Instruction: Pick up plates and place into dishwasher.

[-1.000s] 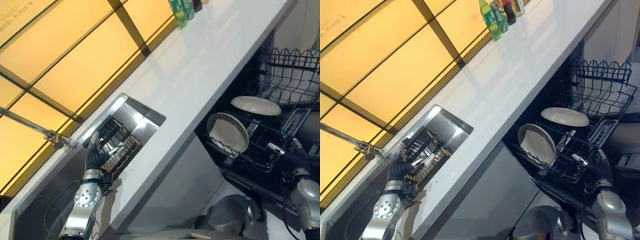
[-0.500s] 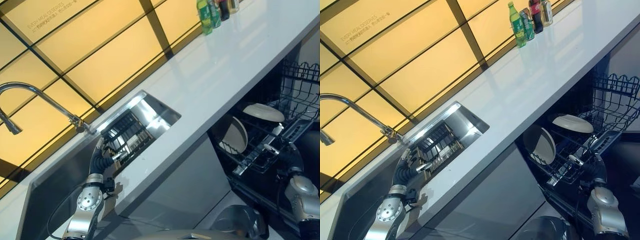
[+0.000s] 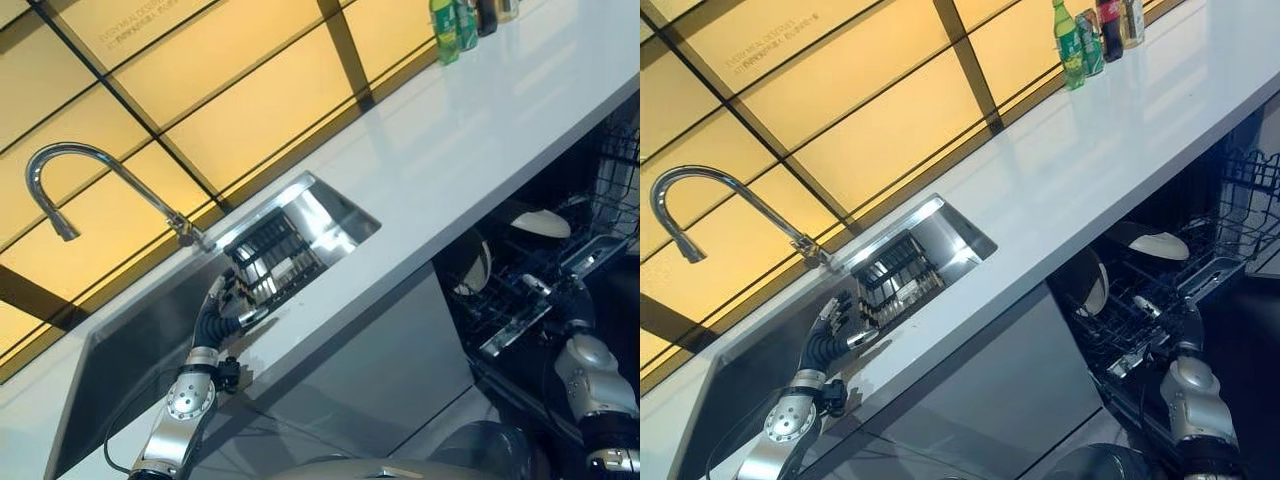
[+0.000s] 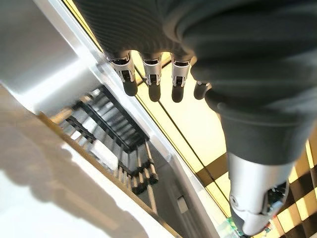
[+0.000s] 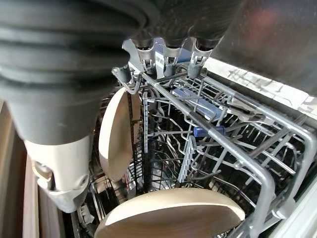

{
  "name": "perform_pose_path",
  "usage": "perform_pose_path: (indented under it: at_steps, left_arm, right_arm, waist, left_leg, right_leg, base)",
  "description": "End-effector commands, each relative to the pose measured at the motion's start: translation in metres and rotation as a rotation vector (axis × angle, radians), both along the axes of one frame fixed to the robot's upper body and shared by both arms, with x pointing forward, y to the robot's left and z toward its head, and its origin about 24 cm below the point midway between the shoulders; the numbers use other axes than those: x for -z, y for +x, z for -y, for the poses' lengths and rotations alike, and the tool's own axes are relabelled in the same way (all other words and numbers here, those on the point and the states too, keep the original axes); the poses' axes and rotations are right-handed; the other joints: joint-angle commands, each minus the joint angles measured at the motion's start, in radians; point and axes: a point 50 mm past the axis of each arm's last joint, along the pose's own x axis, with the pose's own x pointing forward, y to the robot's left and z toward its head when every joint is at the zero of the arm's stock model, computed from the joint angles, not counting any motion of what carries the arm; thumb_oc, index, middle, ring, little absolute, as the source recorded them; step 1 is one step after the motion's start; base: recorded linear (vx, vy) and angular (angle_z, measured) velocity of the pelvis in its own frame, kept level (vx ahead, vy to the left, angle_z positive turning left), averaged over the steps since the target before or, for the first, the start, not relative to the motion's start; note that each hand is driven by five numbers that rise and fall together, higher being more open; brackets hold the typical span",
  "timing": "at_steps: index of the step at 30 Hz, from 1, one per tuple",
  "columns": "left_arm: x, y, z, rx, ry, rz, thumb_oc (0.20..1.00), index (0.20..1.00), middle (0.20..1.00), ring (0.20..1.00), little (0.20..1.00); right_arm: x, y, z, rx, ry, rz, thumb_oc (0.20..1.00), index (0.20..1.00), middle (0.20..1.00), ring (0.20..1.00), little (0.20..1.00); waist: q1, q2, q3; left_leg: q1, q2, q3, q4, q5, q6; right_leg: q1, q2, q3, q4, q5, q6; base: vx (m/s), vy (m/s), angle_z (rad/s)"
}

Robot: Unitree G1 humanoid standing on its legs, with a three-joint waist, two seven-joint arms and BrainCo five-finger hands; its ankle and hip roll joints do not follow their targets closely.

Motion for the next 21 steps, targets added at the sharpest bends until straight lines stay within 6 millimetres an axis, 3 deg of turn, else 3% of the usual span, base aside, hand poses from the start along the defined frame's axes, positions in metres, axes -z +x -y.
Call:
perform_pose_path:
  at_steps: [1,12,17,21]
  left_arm:
    - [-0.045,0.027,-0.016,-0.042,0.005,0.204,1.0,1.0,1.0,1.0,1.0]
    - [-0.07,0.035,-0.023,-0.011,0.034,0.281,1.0,1.0,1.0,1.0,1.0]
    - [-0.081,0.038,-0.024,0.001,0.034,0.325,1.0,1.0,1.0,1.0,1.0]
    - [-0.089,0.04,-0.02,0.015,0.028,0.351,1.0,1.0,1.0,1.0,1.0]
  right_arm:
    - [-0.047,0.09,-0.126,-0.519,0.169,0.224,1.0,1.0,1.0,1.0,1.0]
    - [-0.101,0.118,-0.121,-0.477,0.134,0.361,1.0,1.0,1.0,1.0,1.0]
    - [-0.107,0.121,-0.12,-0.43,0.093,0.39,1.0,1.0,1.0,1.0,1.0]
    - [-0.114,0.122,-0.104,-0.33,-0.013,0.378,1.0,1.0,1.0,1.0,1.0]
  waist:
    - [0.099,0.03,0.053]
    - [0.149,0.028,0.122]
    - [0.15,0.028,0.145]
    - [0.138,0.028,0.158]
  left_leg:
    - [-0.144,-0.002,0.003,0.164,-0.066,-0.023]
    - [-0.221,0.011,0.0,0.221,-0.065,-0.03]
    - [-0.232,0.016,0.005,0.213,-0.061,-0.026]
    - [-0.239,0.019,0.011,0.208,-0.057,-0.021]
  right_leg:
    - [0.086,-0.02,-0.015,-0.132,0.101,-0.061]
    - [0.0,-0.036,-0.036,-0.049,0.109,-0.073]
    - [-0.02,-0.041,-0.035,-0.047,0.121,-0.074]
    - [-0.037,-0.041,-0.024,-0.05,0.13,-0.075]
  base:
    - [-0.14,0.111,0.19]
    - [-0.11,0.027,0.18]
    - [-0.12,-0.037,0.04]
    - [-0.11,-0.037,0.0]
